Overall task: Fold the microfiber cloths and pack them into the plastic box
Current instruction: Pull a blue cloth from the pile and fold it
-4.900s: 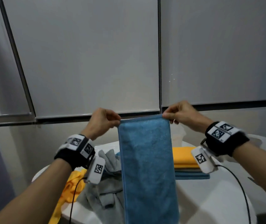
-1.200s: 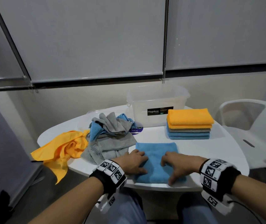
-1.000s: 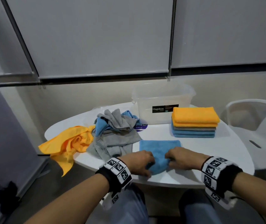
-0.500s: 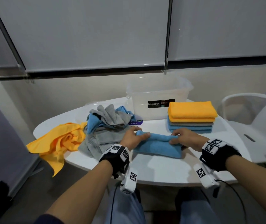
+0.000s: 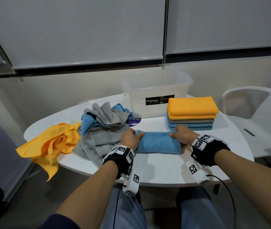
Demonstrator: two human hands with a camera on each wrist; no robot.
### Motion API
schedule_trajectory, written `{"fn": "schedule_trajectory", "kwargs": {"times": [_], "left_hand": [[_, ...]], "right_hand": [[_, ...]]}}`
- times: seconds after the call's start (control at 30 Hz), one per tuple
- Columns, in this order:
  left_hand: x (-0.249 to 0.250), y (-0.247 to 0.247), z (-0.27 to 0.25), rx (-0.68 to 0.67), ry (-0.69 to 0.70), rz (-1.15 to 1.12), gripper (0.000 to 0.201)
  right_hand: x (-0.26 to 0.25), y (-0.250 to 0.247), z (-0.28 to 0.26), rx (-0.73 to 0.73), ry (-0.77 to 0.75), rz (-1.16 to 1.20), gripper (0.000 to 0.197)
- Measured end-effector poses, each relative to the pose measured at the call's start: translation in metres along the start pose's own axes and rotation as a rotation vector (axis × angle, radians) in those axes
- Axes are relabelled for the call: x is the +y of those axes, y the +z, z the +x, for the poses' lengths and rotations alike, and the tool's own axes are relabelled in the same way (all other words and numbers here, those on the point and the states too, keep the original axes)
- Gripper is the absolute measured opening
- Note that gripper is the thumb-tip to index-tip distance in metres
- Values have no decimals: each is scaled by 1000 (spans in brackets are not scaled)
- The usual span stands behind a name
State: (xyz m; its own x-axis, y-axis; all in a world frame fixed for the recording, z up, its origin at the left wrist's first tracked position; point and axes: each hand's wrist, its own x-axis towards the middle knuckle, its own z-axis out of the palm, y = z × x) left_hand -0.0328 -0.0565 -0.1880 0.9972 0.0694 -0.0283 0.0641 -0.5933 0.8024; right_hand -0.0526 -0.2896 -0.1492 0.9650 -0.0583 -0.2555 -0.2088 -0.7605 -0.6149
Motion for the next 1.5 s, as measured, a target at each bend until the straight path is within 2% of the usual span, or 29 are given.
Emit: {"fn": "schedule_trajectory", "kwargs": {"times": [0.1,0.23,0.43,0.6,0.73,0.8,0.9,1.0,1.13,1.23,1.3,1.4,1.5], "left_hand": [[-2,-2,2,-38,16,37,40],[-2,-3,4,-16,9,119,34],[2,-1,5,-2,-17,175,36],[3,5,3,24,-40,213,33],[10,5,-1,71,-33,249,29],[10,3,-1,86,-3,267,28],[4,-1,-2,90,12,374,42],[2,-1,-1,32,-7,541,49],[6,-3,-1,-98,-39,518,41],[14,-19,7,-110,-70,240,32],[22,-28,11,-105,-85,60,30],[27,-28,34,-96,-85,-236,53],[75,-39,21,-40,3,-382,38]], "right_hand": [[-6,2,2,-1,-1,-75,25],[-8,5,2,5,13,-141,25],[-6,4,4,-21,28,-106,25],[-6,9,7,37,54,-167,23],[-7,9,10,86,87,-146,35],[-8,4,7,77,86,-112,30],[-3,2,6,9,103,-50,37],[-1,8,4,-28,111,-2,44],[-11,0,-3,-63,95,6,34],[-19,-20,-6,-85,65,134,41],[-29,-38,-13,-82,27,284,38],[-42,-69,-18,-16,-37,455,23],[-46,-107,-17,98,-82,579,24]]}}
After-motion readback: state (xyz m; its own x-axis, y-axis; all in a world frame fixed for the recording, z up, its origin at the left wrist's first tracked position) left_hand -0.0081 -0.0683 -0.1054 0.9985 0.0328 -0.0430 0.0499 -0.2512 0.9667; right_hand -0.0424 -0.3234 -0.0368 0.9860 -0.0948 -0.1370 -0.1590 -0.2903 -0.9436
